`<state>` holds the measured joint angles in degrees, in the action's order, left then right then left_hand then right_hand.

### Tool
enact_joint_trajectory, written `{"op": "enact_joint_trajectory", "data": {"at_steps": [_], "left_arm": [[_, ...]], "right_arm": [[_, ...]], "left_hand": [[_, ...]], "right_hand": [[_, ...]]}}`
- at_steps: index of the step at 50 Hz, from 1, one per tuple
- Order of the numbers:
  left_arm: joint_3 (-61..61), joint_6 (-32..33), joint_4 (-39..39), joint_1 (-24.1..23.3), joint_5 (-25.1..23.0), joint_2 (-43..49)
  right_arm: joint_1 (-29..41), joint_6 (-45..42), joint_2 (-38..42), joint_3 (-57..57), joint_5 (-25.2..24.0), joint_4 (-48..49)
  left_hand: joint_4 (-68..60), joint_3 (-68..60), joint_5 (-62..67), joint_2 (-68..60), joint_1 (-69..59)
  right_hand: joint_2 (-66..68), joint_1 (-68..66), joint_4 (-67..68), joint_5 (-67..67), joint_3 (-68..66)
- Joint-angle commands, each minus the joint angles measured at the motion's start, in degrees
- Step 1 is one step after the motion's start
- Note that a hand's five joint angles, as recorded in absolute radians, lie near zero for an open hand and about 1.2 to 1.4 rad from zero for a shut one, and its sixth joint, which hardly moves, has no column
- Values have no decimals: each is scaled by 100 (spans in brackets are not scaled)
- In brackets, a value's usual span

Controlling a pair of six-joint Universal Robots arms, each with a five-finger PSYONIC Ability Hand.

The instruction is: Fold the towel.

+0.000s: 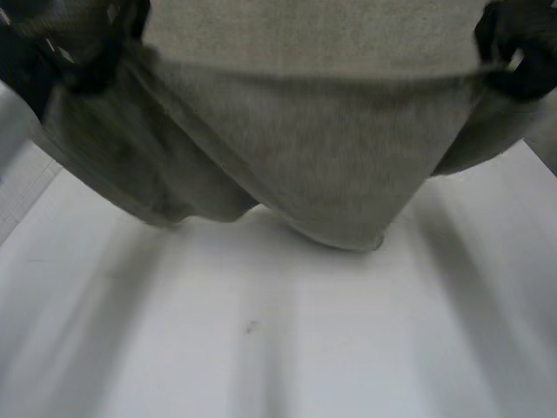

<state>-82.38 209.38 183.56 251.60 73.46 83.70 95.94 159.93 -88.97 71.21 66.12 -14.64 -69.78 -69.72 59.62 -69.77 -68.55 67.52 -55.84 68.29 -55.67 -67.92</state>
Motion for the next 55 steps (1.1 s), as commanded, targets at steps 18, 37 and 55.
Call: {"op": "enact_joint_trajectory", "data": {"at_steps": [18,37,55], "left_arm": [[3025,990,-3793,258,10,3547],[5673,-274,917,250,1012,3673],[890,-565,1138,390,564,3337]], "right_arm": [[1155,-2704,2743,-2181,1736,-2009],[1393,-2572,2702,-3467,2643,3204],[1322,-2572,2885,-802,1799,1508]], "left_hand": [[-1022,-1028,1038,-1023,-1145],[-1022,-1028,1038,-1023,-1145],[-1022,-1028,1038,-1023,-1145]], "right_hand": [[1248,-2416,1171,-1433,-1208],[1248,-2416,1171,-1433,-1208],[1248,-2416,1171,-1433,-1208]]}}
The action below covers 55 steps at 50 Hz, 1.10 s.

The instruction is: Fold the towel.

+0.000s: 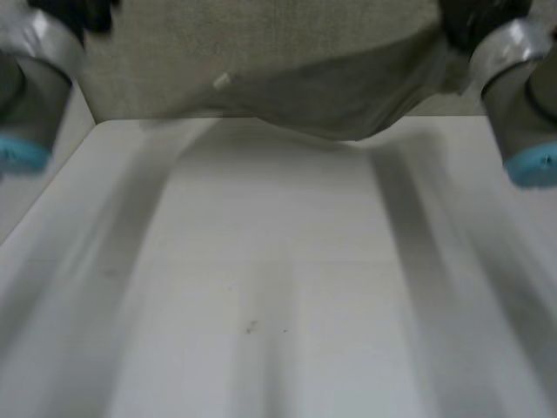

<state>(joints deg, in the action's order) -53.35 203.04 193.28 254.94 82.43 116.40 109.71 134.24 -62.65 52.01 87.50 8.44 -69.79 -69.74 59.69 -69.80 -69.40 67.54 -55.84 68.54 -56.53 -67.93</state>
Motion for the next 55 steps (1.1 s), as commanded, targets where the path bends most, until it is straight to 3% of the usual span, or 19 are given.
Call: {"op": "enact_joint_trajectory", "data": {"at_steps": [1,8,9,10,11,12,17,21,26,34,51,53,54,55], "left_arm": [[-2378,69,323,65,-455,102],[-3428,42,931,109,-737,234],[-3559,34,974,109,-763,226],[-3560,34,975,109,-763,226],[-3629,16,975,91,-781,217],[-3656,-1,966,56,-816,208],[-3630,-168,1001,-163,-816,120],[-3560,-546,1019,-419,-825,85],[-3367,-1634,1054,-734,-825,111],[-2945,-2479,1054,-1226,-816,479],[-2426,-2770,1054,-1693,-693,1438],[-2260,-2796,1054,-1702,-623,1613],[-2259,-2796,1054,-1702,-623,1614],[-2146,-2814,1054,-1693,-562,1727]], "right_arm": [[-64,-3,331,1345,-339,-887],[-20,32,139,2129,-347,-1029],[6,41,-53,2182,-330,-1046],[50,85,-290,2182,-330,-1046],[51,85,-292,2182,-330,-1046],[129,146,-510,2139,-321,-1046],[296,436,-950,1823,-312,-1134],[463,445,-1284,1498,-303,-1537],[814,445,-1610,1129,-286,-1915],[1148,437,-2102,759,-251,-2232],[1527,217,-2691,257,242,-2567],[1527,226,-2840,257,268,-2567],[1527,226,-2841,257,268,-2567],[1527,226,-2928,257,277,-2567]], "left_hand": [[-1021,-1026,1031,-1020,-1060],[-1021,-1026,1031,-1020,-1060],[925,920,-916,926,887],[944,940,-935,946,906],[3709,3704,-3700,3710,3671],[4703,4698,-4693,4704,4664],[5567,5563,-5558,5569,5529],[5570,5566,-5561,5572,5532],[5554,5549,-5544,5555,5515],[5520,5515,-5511,5521,5482],[4898,4893,-4888,4899,4859],[3727,3723,-3718,3729,3689],[3720,3716,-3711,3722,3682],[2538,2533,-2528,2539,2499]], "right_hand": [[1246,-2416,1146,-1347,-1207],[1246,-2416,1146,-1347,-1207],[1246,-2416,1146,-1347,-1207],[1246,-2416,1146,-1347,-1207],[1246,-2416,1146,-1347,-1207],[1246,-2416,1146,-1347,-1207],[1246,-2416,1146,-1347,-1207],[1246,-2416,1146,-1347,-1207],[1246,-2416,1146,-1347,-1207],[1246,-2416,1146,-1347,-1207],[1246,-2416,1146,-1347,-1207],[1246,-2416,1146,-1347,-1207],[1246,-2416,1146,-1347,-1207],[1246,-2416,1146,-1347,-1207]]}}
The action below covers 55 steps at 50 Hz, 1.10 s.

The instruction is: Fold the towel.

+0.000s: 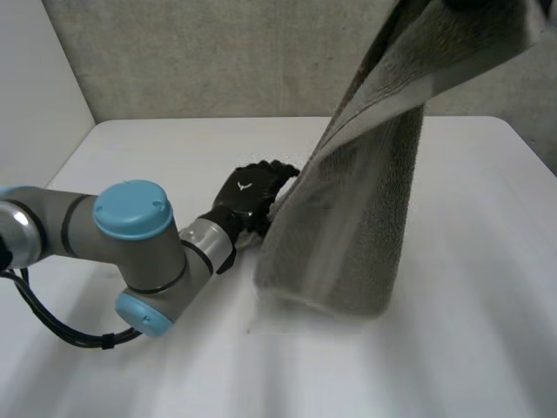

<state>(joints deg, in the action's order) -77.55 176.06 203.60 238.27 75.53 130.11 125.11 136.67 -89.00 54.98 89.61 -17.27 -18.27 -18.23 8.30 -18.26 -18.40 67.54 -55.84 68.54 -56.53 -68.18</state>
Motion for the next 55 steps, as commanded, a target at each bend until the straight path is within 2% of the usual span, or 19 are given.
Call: {"op": "enact_joint_trajectory", "data": {"at_steps": [1,3,5,12,14,15,17,19,20,25,26,29,31,34,36,40,42,48,55], "left_arm": [[275,-116,22,-27,128,357],[476,-151,22,-27,268,567],[573,-116,22,-27,356,655],[662,-2,-30,132,946,348],[444,190,-65,595,1042,-386],[442,192,-66,597,1042,-390],[57,690,-118,1053,990,-1247],[-84,1023,-153,1220,920,-1687],[-85,1027,-153,1222,919,-1691],[-489,2307,-653,1476,314,-3033],[-490,2310,-654,1476,313,-3036],[-595,2784,-1243,1731,76,-3554],[-647,3257,-2100,2073,-73,-3765],[-657,3514,-2562,2153,-144,-3765],[-761,4056,-3393,2241,-223,-3739],[-991,4586,-3968,2267,-232,-3607],[-1122,5024,-4292,2276,-232,-3161],[-1008,5368,-4311,2188,-188,-2403],[867,5194,-4092,1908,-162,-1183]], "right_arm": [[-31,-9,-363,-40,91,4],[-40,-18,-415,-31,126,4],[-75,-18,-459,-14,170,4],[-110,-36,-381,215,144,-128],[-224,-71,-276,399,127,-233],[-224,-71,-275,400,127,-233],[-417,-193,22,618,127,-233],[-522,-246,171,706,118,-242],[-636,-264,312,768,118,-259],[-979,-273,620,1014,109,-285],[-980,-273,621,1015,109,-286],[-1138,-282,771,1182,92,-338],[-1243,-317,876,1357,91,-522],[-1358,-509,1016,1541,65,-908],[-1384,-649,1121,1655,39,-1127],[-1384,-888,1351,1885,-58,-1437],[-1358,-1019,1674,1973,-163,-1499],[-1279,-977,2386,1422,-155,-1324],[-1270,-906,3046,131,-85,-439]], "left_hand": [[-2626,-2630,2622,-2627,-2613],[-5554,-5558,5551,-5555,-5541],[-6167,-6171,6164,-6168,-6154],[-6173,-6177,6170,-6174,-6160],[-6173,-6177,6170,-6174,-6160],[-6173,-6177,6170,-6174,-6160],[-6173,-6177,6170,-6174,-6160],[-6173,-6177,6170,-6174,-6160],[-6173,-6177,6170,-6174,-6160],[-6173,-6177,6170,-6174,-6160],[-6173,-6177,6170,-6174,-6160],[-6173,-6177,6170,-6174,-6160],[-6173,-6177,6170,-6174,-6160],[-6173,-6177,6170,-6174,-6160],[-6173,-6177,6170,-6174,-6160],[-6173,-6177,6170,-6174,-6160],[-6173,-6177,6170,-6174,-6160],[-6173,-6177,6170,-6174,-6160],[-6173,-6177,6170,-6174,-6160]], "right_hand": [[1246,-2416,1146,-1347,-1182],[1246,-2416,1146,-1347,-1182],[1246,-2416,1146,-1347,-1182],[1246,-2416,1146,-1347,-1182],[1246,-2416,1146,-1347,-1182],[1246,-2416,1146,-1347,-1182],[1246,-2416,1146,-1347,-1182],[1246,-2416,1146,-1347,-1182],[1246,-2416,1146,-1347,-1182],[1246,-2416,1146,-1347,-1182],[1246,-2416,1146,-1347,-1182],[1246,-2416,1146,-1347,-1182],[1246,-2416,1146,-1347,-1182],[1246,-2416,1146,-1347,-1182],[1246,-2416,1146,-1347,-1182],[1246,-2416,1146,-1347,-1182],[1246,-2416,1146,-1347,-1182],[1246,-2416,1146,-1347,-1182],[1246,-2416,1146,-1347,-1182]]}}
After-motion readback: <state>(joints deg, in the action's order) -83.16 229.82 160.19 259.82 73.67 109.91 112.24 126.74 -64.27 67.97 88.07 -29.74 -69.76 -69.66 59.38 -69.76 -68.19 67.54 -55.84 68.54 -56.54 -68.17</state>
